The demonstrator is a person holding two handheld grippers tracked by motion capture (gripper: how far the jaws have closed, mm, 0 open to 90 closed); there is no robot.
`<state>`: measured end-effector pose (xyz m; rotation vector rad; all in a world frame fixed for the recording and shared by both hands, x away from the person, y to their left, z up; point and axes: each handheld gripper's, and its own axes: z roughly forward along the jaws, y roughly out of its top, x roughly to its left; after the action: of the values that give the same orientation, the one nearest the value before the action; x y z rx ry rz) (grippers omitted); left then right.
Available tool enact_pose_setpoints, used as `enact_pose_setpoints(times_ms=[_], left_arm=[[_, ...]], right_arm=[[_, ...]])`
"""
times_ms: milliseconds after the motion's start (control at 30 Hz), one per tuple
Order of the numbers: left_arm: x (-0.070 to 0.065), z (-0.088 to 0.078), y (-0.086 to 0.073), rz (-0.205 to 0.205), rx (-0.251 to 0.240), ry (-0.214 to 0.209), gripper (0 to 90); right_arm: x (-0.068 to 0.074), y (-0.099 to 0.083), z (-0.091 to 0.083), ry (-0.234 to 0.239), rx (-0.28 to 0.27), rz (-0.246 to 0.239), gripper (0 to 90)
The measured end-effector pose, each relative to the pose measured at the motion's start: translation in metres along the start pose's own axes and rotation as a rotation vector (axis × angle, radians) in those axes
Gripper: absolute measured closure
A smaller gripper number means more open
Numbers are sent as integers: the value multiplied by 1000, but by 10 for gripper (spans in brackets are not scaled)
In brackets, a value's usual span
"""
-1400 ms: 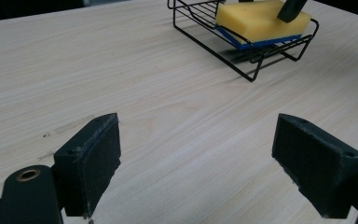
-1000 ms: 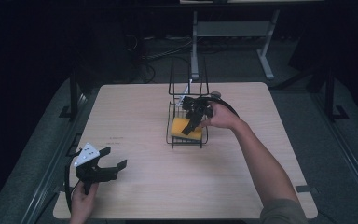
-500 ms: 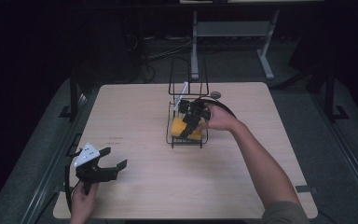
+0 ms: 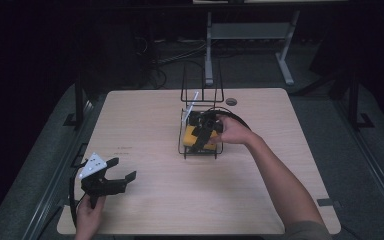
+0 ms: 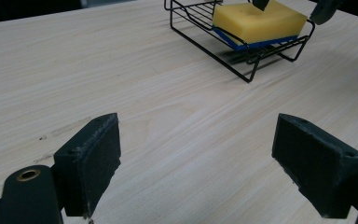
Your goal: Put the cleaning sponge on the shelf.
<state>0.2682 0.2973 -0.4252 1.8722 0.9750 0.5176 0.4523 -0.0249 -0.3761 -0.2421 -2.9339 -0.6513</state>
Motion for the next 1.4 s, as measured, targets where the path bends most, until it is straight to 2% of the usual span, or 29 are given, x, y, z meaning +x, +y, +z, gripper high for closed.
enact_pose_setpoints(times_ms=[133, 333, 500, 833, 1000, 1300, 1400], left_arm=[[0, 0, 0, 1, 0, 0, 147], [-1, 0, 0, 4, 1, -1, 148], [-1, 0, 1, 4, 2, -3, 147], [0, -1, 0, 0, -4, -3, 147], [-2, 1, 1, 7, 6, -9, 147], [-3, 0, 0, 4, -1, -9, 147], [-3, 0, 0, 6, 1, -10, 147]], right_arm=[[6, 3, 0, 5, -4, -17, 167], [12, 0, 4, 11, -12, -19, 167], [18, 1, 7, 11, 8, -29, 167], [25, -2, 9, 23, 6, -38, 167], [33, -4, 11, 8, 18, -54, 167], [50, -8, 13, 8, 19, -88, 167], [56, -12, 13, 9, 12, -85, 168]])
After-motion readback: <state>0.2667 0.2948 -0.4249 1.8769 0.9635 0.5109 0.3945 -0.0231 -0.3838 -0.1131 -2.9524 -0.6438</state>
